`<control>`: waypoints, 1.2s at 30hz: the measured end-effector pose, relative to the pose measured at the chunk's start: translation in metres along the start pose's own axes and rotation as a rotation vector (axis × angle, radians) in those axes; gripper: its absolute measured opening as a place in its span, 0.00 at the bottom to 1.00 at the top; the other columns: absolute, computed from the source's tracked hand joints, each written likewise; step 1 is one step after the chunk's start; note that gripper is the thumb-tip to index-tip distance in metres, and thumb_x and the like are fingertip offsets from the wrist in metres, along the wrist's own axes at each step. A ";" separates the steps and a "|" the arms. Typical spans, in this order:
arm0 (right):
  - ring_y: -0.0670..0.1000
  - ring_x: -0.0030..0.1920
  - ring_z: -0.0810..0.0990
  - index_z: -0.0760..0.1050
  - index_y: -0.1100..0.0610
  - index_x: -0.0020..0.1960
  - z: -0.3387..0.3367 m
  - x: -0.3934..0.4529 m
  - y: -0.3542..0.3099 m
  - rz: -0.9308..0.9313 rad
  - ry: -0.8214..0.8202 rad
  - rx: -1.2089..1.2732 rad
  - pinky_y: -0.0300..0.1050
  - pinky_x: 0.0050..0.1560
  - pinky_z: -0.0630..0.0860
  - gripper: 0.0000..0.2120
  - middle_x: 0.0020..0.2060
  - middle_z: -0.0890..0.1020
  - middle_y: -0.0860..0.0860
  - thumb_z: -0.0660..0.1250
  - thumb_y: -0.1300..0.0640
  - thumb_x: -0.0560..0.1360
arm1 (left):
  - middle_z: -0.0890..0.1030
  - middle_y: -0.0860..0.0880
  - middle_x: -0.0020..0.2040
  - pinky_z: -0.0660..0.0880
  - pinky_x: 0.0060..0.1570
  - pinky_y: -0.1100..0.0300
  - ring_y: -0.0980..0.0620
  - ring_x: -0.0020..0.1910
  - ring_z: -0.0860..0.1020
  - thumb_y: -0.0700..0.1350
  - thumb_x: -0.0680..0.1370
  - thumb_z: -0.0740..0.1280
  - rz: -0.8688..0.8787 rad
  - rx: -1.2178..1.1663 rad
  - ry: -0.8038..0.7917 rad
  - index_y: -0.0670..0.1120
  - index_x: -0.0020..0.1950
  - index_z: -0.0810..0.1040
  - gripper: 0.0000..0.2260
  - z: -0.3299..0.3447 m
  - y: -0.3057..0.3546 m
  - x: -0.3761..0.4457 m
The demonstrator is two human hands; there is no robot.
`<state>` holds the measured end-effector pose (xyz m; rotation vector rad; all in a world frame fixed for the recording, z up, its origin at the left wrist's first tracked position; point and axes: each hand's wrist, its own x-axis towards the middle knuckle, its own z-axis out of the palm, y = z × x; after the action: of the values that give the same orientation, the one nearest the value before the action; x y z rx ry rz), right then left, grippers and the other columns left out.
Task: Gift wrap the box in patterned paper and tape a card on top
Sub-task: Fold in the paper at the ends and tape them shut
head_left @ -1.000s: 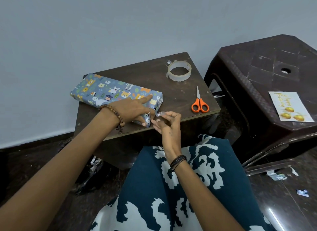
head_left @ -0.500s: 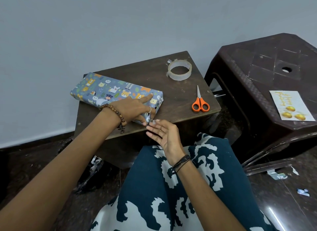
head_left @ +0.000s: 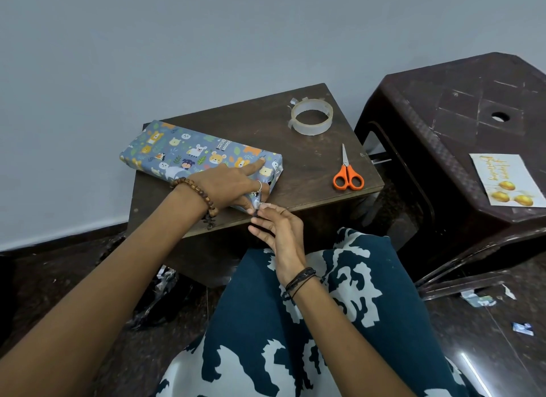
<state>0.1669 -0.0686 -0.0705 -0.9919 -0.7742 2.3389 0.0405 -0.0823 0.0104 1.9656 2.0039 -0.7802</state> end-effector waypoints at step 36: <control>0.44 0.22 0.77 0.79 0.57 0.51 0.016 -0.004 0.025 -0.297 0.311 -0.267 0.46 0.34 0.82 0.06 0.29 0.78 0.46 0.67 0.58 0.76 | 0.42 0.46 0.77 0.68 0.55 0.56 0.44 0.65 0.70 0.54 0.79 0.58 -0.031 0.004 -0.006 0.53 0.70 0.64 0.19 -0.001 0.002 0.000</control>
<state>0.1524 -0.0944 -0.0760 -1.2216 -1.0424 1.8074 0.0429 -0.0820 0.0103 1.9368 2.0351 -0.7963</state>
